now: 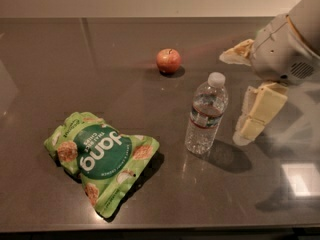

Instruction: Move water bottle near apple

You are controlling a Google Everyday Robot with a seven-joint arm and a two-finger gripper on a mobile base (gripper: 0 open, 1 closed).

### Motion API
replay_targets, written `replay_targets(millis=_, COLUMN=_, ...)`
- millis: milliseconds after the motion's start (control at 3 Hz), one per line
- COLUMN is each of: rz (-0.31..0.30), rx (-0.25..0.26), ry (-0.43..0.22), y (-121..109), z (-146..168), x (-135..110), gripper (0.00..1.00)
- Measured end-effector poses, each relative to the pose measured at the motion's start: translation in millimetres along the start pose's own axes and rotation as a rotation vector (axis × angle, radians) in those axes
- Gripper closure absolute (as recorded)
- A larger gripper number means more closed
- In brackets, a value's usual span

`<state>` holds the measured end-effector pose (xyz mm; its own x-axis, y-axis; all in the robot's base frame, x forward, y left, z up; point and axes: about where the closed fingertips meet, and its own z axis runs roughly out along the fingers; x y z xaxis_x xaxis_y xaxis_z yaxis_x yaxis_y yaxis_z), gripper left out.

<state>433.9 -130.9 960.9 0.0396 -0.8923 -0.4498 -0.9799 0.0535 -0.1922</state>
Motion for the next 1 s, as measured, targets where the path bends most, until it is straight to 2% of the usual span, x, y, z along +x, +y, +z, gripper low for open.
replay_targets(millis=333, rz=-0.029, rx=-0.050, ry=-0.077, y=7.4, z=20.4, x=-19.5, gripper=0.00)
replay_targets(millis=667, rz=-0.038, rx=-0.108, ry=-0.132, y=14.4, z=36.0, x=-28.8, gripper=0.16)
replay_targets(millis=1000, rz=-0.038, rx=-0.132, ry=-0.169, y=14.6, z=40.6, x=-32.2, gripper=0.41)
